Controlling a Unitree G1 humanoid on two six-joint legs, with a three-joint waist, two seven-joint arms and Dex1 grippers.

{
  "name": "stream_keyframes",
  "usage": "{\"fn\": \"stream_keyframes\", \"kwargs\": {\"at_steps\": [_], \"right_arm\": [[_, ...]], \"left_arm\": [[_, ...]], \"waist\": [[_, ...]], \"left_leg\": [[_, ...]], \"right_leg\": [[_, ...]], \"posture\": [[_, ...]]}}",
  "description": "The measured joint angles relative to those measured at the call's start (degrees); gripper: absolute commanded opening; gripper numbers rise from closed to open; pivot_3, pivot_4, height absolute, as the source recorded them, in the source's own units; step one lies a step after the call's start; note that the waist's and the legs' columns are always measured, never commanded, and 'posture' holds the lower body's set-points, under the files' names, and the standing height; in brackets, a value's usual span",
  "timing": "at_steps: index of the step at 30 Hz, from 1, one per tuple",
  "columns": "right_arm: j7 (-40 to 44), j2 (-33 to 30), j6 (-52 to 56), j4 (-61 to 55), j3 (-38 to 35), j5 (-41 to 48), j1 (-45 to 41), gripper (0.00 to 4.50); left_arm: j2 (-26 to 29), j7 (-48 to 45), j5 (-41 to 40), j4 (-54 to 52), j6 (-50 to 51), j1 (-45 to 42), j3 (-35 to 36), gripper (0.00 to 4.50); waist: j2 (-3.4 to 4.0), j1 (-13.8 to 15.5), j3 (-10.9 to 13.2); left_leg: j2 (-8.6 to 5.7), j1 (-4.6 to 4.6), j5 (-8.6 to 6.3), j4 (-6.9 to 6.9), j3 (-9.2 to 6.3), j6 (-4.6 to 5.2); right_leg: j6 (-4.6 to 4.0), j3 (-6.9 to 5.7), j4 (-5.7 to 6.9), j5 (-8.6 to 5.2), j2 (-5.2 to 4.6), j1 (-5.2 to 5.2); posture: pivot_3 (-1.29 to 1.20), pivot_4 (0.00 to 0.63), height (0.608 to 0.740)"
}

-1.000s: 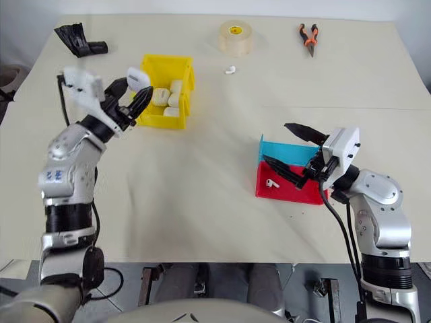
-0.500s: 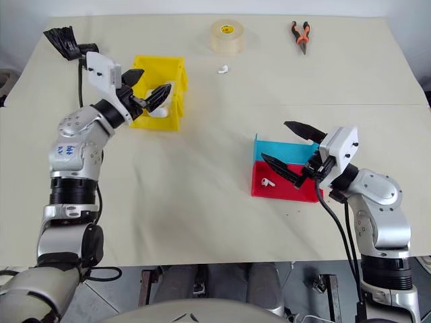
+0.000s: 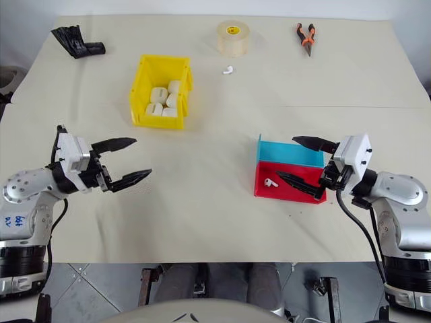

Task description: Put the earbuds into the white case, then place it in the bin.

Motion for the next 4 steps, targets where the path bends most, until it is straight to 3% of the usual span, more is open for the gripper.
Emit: {"fn": "stream_keyframes", "kwargs": {"at_steps": [4], "right_arm": [[1.64, -0.31, -2.43, 0.3, -0.09, -0.92, 2.42, 4.5]], "left_arm": [[-1.79, 1.21, 0.14, -1.01, -0.24, -0.3, -1.69, 4.48]], "waist": [[0.0, 0.11, 0.0]], "left_leg": [[-0.01, 0.0, 0.0, 0.0, 0.02, 0.0]], "right_leg": [[0.0, -0.01, 0.0, 0.0, 0.0, 0.01]], "posture": [[0.0, 0.15, 0.74]]}}
